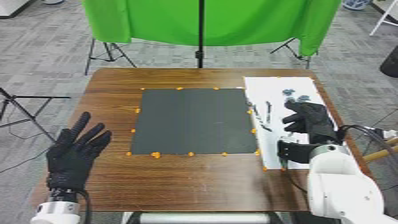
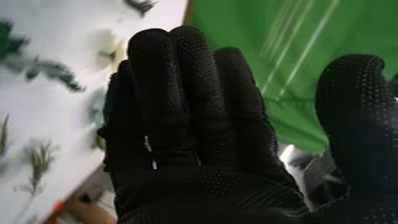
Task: Arrange flowers
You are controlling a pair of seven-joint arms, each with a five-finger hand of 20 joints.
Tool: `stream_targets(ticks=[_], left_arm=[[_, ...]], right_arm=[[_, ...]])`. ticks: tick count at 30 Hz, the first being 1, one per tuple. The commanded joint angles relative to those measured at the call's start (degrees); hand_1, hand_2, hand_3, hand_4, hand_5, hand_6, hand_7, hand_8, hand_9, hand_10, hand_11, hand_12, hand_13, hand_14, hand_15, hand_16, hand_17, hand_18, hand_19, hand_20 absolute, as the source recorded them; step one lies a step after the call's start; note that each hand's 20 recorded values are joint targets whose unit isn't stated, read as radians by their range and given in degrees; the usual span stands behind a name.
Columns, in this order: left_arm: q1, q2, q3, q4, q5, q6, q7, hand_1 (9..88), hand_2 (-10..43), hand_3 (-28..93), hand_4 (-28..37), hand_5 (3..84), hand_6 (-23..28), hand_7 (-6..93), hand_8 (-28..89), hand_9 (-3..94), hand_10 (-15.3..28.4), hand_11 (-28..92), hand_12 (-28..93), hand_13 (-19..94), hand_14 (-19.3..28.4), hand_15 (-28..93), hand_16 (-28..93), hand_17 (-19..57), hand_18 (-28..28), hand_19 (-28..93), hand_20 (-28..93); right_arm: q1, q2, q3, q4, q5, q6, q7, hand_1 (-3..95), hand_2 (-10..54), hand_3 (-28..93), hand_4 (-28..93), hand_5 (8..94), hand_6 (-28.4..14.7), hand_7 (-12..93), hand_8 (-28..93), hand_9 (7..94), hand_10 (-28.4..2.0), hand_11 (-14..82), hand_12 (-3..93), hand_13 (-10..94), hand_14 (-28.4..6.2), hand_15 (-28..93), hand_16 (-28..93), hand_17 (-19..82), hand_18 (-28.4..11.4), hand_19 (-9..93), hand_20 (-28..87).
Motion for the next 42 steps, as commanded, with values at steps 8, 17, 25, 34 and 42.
stream_targets(ticks=[8,17,25,34,42], left_arm=[[1.2,1.43,0.24,-0.09,-0.91,1.01,2.19,16.2,9.0,74,-28.3,34.3,3.8,9.3,-10,34.2,18.0,18,10,24,27.9,46,-7,-9.2,28.4,54,11],[1.9,2.42,0.33,-0.37,-1.73,1.72,2.92,16.2,9.0,74,-28.3,34.3,4.0,9.2,-10,34.1,18.0,18,10,24,27.9,46,-7,-9.2,28.4,54,11],[1.5,2.9,0.48,-0.37,-1.88,1.84,2.85,16.3,9.0,74,-28.3,34.3,4.1,9.2,-10,34.1,18.0,18,10,24,27.9,46,-7,-9.2,28.4,54,11],[1.6,2.93,-0.02,-0.65,-2.01,2.25,2.41,16.3,9.0,74,-28.3,34.3,4.2,9.6,-10,34.2,18.0,18,10,24,27.8,46,-7,-9.3,28.4,54,11],[1.4,1.98,-0.34,-0.65,-1.49,1.85,1.18,16.3,9.0,74,-28.3,34.4,4.3,9.6,-10,34.0,17.9,18,10,24,27.9,46,-7,-9.3,28.4,54,11]], right_arm=[[-3.3,4.6,2.6,-4.6,-26.1,-19.9,21.8,30.5,-3.8,72,-26,60.8,-4.2,14,-12,68.3,-17.9,34.2,15.7,63,-15.0,68,11,29,-26.0,84,27],[-1.3,4.3,-3.9,-3.9,-33.1,-31.5,25.9,31.8,-5.3,71,-25,63.7,-5.1,14,-11,69.8,-18.1,33.3,16.3,66,-14.5,69,12,32,-26.5,89,20],[6.1,2.6,-13.3,0.2,-36.7,-38.0,28.6,31.3,-5.9,70,-25,65.5,-5.5,15,-11,70.5,-18.6,33.9,16.9,67,-14.4,70,13,34,-27.1,91,18],[10.7,0.8,-18.7,3.7,-39.3,-41.7,32.5,32.5,-6.6,68,-24,69.3,-6.6,15,-11,73.7,-18.6,37.5,18.0,71,-13.3,71,14,37,-27.4,93,17],[13.1,0.4,-21.6,7.5,-38.1,-43.7,33.5,35.1,-6.9,69,-23,71.2,-6.8,15,-11,74.4,-18.6,37.5,17.9,72,-12.8,71,14,39,-27.3,93,18]])
